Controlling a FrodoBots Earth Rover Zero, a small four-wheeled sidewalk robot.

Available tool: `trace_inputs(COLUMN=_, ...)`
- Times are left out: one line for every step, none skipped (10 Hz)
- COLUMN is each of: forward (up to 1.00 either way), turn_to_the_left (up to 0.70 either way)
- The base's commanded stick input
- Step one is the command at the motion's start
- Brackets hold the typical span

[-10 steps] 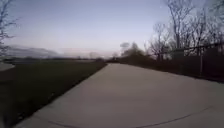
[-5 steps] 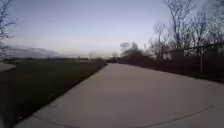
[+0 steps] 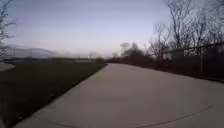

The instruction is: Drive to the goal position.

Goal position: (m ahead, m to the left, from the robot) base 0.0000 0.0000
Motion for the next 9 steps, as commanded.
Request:
trace_inputs(forward=0.05, turn_to_the_left=0.00)
trace_inputs(forward=0.03, turn_to_the_left=0.00)
trace_inputs(forward=0.01, turn_to_the_left=0.00)
trace_inputs(forward=0.00, turn_to_the_left=0.00)
trace_inputs(forward=0.00, turn_to_the_left=0.00)
trace_inputs(forward=0.00, turn_to_the_left=0.00)
trace_inputs(forward=0.00, turn_to_the_left=0.00)
trace_inputs(forward=0.00, turn_to_the_left=0.00)
trace_inputs(forward=0.00, turn_to_the_left=0.00)
